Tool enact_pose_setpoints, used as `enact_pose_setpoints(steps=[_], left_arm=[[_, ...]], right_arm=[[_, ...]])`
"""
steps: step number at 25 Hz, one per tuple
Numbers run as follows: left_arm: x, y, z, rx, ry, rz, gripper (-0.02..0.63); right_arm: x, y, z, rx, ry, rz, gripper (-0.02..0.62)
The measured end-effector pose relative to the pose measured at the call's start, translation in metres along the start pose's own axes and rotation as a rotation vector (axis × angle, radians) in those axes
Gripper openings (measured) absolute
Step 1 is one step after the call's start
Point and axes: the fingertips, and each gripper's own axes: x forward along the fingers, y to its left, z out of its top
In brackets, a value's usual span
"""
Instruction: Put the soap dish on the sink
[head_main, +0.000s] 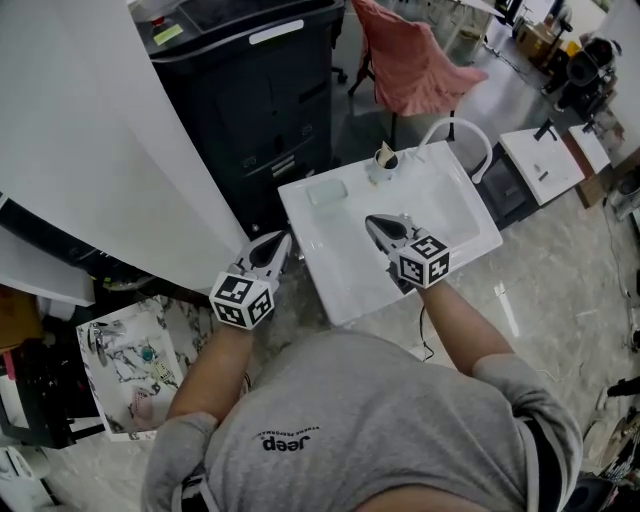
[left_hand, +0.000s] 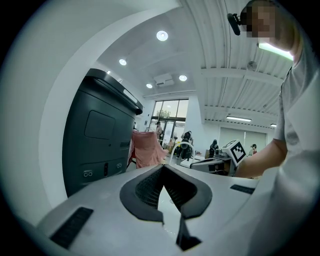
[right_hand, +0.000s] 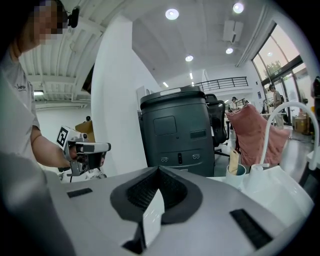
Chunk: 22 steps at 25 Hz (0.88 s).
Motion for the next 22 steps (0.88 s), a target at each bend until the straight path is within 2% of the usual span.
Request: enact_pose_setpoints(steps=[22], left_arm=[[-0.0030,0.0014,0.0081,0.021,-0.019,0.006,0.014]], right_arm=[[0.0026,0.0102,0.0037,-0.030,0.010,0.042,0.055]])
